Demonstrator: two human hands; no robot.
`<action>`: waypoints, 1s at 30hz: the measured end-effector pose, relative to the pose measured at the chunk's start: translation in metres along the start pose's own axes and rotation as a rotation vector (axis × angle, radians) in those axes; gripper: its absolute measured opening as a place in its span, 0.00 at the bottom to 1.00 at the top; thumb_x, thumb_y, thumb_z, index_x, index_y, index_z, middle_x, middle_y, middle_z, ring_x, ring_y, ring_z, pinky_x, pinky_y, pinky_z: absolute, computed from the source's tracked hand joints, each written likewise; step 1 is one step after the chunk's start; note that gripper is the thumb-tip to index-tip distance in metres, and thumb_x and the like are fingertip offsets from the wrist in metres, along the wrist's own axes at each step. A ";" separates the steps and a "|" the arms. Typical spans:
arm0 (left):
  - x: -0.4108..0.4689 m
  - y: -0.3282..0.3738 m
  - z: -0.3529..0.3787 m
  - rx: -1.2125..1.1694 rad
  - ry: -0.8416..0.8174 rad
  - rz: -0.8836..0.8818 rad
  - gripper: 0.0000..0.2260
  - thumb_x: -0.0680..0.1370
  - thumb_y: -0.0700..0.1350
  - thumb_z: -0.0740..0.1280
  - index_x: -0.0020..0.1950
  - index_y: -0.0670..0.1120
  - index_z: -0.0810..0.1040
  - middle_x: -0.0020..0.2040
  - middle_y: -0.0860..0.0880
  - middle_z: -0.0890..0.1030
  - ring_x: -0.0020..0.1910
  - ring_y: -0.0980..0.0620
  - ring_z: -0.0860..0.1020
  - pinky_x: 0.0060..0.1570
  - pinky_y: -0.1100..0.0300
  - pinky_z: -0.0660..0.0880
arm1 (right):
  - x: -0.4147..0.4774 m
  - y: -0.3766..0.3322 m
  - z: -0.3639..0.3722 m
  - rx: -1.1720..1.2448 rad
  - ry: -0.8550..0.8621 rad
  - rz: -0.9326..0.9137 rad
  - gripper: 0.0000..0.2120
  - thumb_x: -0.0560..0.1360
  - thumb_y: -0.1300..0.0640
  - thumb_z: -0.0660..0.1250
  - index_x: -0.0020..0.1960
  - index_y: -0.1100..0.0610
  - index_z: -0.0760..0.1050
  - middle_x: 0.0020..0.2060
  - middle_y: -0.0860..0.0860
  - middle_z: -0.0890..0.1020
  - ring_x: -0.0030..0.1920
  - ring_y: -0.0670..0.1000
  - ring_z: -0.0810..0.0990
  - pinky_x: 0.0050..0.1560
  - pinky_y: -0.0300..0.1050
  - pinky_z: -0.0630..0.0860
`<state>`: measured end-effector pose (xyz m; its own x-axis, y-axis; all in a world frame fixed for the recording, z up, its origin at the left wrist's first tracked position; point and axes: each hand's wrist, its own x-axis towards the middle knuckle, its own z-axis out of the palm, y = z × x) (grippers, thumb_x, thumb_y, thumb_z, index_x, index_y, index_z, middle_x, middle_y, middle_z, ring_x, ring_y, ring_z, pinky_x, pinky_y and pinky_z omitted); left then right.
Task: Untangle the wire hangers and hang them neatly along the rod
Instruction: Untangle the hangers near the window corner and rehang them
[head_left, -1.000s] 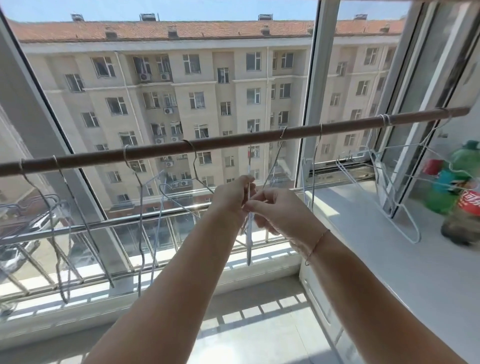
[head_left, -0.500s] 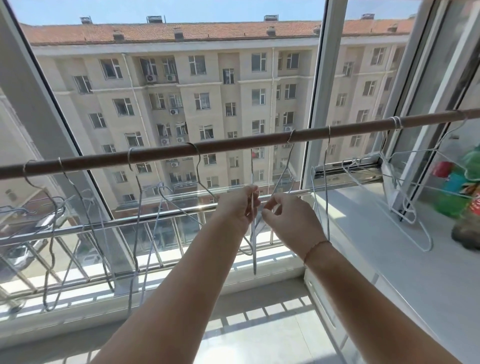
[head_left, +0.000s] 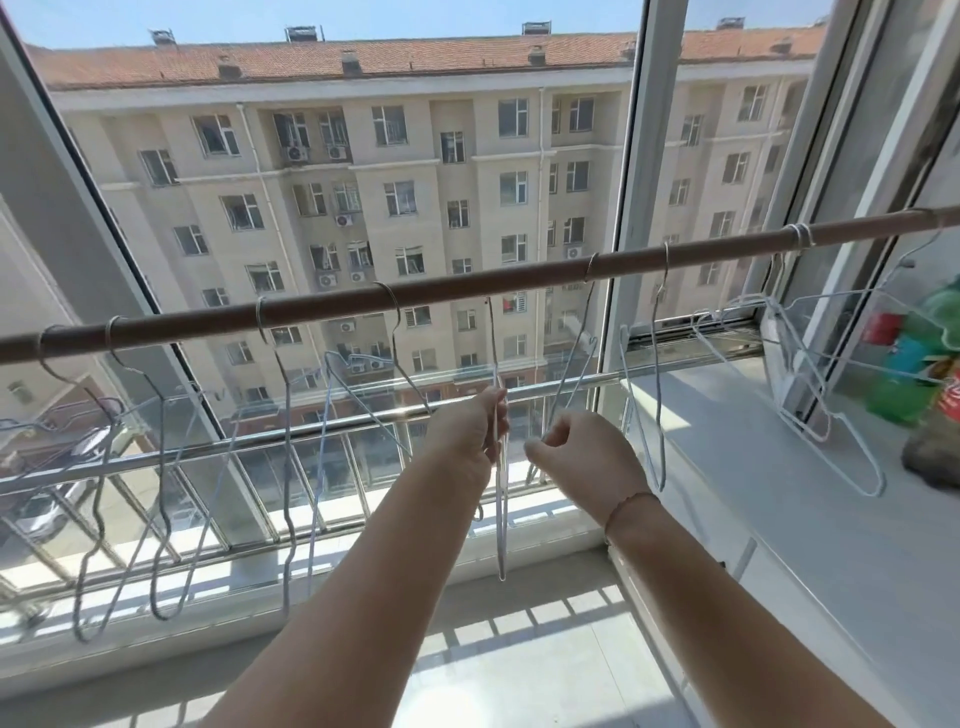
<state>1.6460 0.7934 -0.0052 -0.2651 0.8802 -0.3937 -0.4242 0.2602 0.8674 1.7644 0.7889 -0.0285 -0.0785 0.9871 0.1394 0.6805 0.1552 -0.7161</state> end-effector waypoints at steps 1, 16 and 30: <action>0.000 -0.002 0.000 -0.007 0.003 -0.001 0.07 0.77 0.41 0.66 0.39 0.42 0.77 0.31 0.50 0.73 0.30 0.55 0.70 0.31 0.65 0.66 | -0.002 0.002 -0.002 -0.014 0.020 -0.002 0.06 0.68 0.53 0.67 0.39 0.52 0.70 0.32 0.46 0.74 0.37 0.51 0.76 0.39 0.45 0.72; 0.004 -0.063 -0.016 0.118 -0.002 0.016 0.06 0.77 0.41 0.66 0.41 0.42 0.77 0.34 0.49 0.74 0.33 0.55 0.69 0.34 0.63 0.65 | -0.067 0.036 0.022 0.366 -0.251 0.084 0.07 0.75 0.57 0.62 0.46 0.56 0.78 0.35 0.49 0.79 0.36 0.47 0.76 0.39 0.42 0.72; 0.002 -0.131 -0.099 0.687 -0.088 0.155 0.09 0.79 0.41 0.62 0.48 0.42 0.82 0.35 0.50 0.75 0.34 0.55 0.69 0.37 0.63 0.67 | -0.033 0.119 0.061 0.052 -0.176 -0.011 0.21 0.73 0.62 0.62 0.67 0.57 0.68 0.64 0.55 0.70 0.66 0.55 0.67 0.69 0.48 0.61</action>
<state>1.6153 0.7220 -0.1501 -0.1948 0.9487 -0.2490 0.2624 0.2950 0.9188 1.8041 0.7771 -0.1602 -0.2154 0.9761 0.0290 0.6407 0.1637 -0.7502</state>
